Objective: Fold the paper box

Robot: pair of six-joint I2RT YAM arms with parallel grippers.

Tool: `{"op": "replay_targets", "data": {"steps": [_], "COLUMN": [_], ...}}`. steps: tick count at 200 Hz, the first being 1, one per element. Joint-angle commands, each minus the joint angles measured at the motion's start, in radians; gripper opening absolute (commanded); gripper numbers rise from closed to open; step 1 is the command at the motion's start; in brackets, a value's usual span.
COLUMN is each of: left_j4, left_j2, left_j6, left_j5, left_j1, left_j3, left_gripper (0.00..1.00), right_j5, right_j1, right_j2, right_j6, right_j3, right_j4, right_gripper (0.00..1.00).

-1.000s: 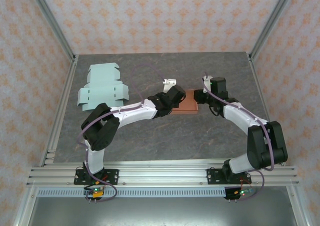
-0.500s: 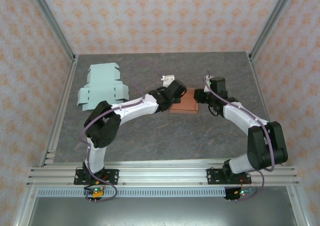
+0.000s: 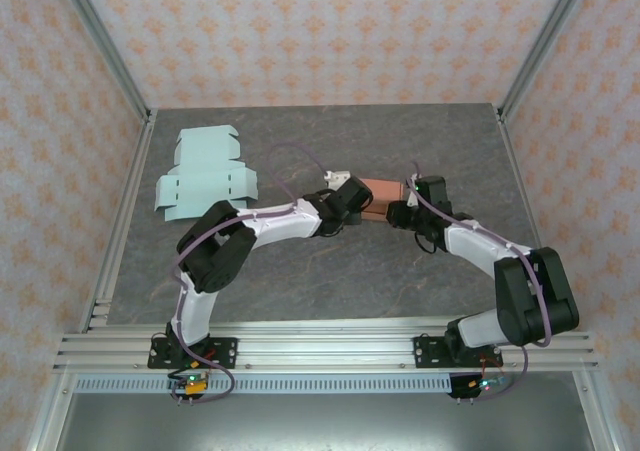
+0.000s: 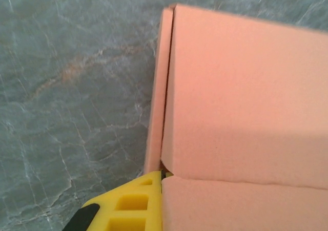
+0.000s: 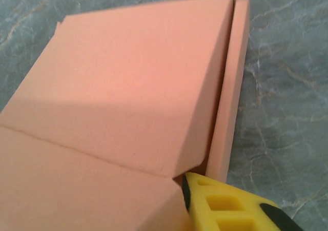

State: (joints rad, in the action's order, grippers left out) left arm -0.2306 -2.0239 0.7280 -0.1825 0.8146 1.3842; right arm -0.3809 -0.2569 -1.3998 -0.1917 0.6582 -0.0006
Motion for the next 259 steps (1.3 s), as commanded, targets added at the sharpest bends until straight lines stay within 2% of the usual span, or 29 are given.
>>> {"op": "replay_targets", "data": {"steps": [1,34,69,89,98,127,156,192,226,259], "left_j4": [-0.023,-0.031,-0.051,-0.042,-0.037,-0.037,-0.021,0.050,0.110,0.136], "left_j2": [-0.006,-0.014,-0.023,-0.023,-0.025,-0.027,-0.007,0.056,0.108,0.266], "left_j6": [-0.001,0.008,-0.006,-0.019,-0.024,-0.029,-0.037,-0.066,-0.088,-0.090], "left_j5": [-0.047,-0.082,-0.107,-0.108,-0.108,-0.105,-0.094,-0.061,-0.009,0.060], "left_j1": [-0.004,-0.002,-0.001,-0.001,0.000,-0.001,0.000,-0.001,0.000,0.000], "left_j3": [-0.017,-0.022,-0.002,-0.002,-0.002,0.003,-0.013,-0.062,-0.113,-0.208], "left_gripper": [0.01,0.01,0.01,0.01,0.01,0.02,0.13,0.20,0.27,0.39], "right_j5": [0.041,0.053,0.078,0.098,0.076,0.035,0.046,0.045,0.051,0.063], "right_j1": [0.004,0.004,0.006,0.013,0.017,0.036,0.038,0.039,0.039,0.040], "right_j2": [0.067,0.199,0.382,0.469,0.476,0.296,0.093,-0.085,-0.147,-0.160], "right_j6": [-0.024,-0.062,-0.100,-0.138,-0.136,-0.128,-0.094,-0.018,0.018,0.011], "right_j3": [-0.015,-0.069,-0.110,-0.109,-0.097,0.079,0.179,0.251,0.260,0.226], "right_j4": [-0.005,-0.015,-0.087,-0.110,-0.087,-0.170,-0.187,-0.223,-0.251,-0.221], "right_gripper": [0.33,0.40,0.54,0.72,0.76,0.81,0.81,0.78,0.76,0.76]}}
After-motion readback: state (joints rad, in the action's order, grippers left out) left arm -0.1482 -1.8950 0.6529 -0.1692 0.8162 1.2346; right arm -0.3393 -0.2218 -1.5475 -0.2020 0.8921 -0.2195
